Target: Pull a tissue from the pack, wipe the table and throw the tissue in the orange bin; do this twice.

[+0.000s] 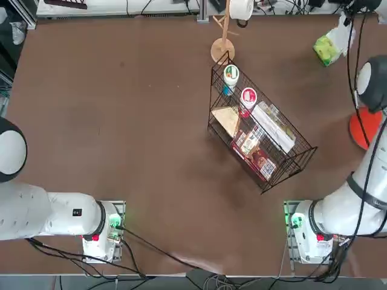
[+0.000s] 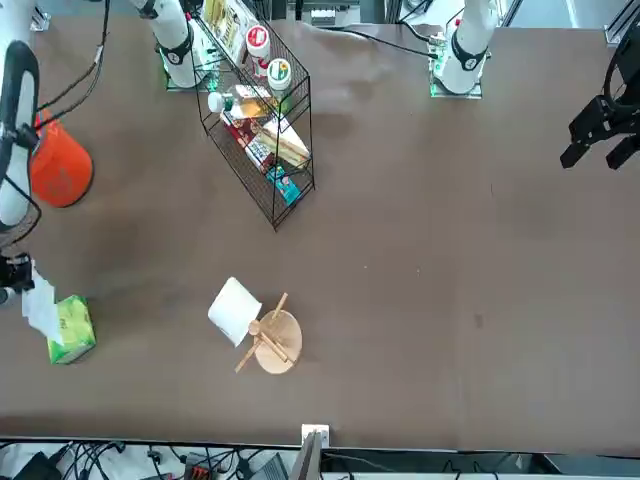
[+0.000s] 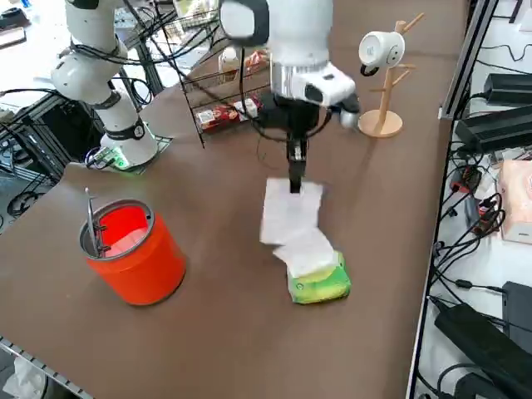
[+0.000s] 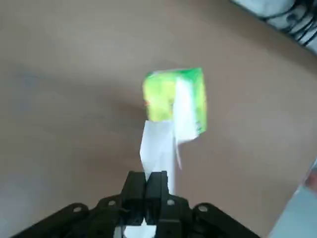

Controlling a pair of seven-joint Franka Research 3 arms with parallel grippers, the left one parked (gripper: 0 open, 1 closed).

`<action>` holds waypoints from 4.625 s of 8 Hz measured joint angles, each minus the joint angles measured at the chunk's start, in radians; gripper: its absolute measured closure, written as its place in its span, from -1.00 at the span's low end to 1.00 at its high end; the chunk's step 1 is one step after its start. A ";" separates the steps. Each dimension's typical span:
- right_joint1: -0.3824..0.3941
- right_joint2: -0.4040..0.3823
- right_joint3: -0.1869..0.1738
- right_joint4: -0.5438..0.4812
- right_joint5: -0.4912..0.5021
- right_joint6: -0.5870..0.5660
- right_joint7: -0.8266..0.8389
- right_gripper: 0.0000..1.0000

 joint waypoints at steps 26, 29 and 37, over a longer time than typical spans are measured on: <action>0.498 -0.310 0.010 -1.054 0.172 0.502 1.239 0.93; 0.500 -0.286 0.011 -1.054 0.187 0.518 1.239 0.93; 0.604 -0.188 0.015 -1.017 0.380 0.660 1.239 0.93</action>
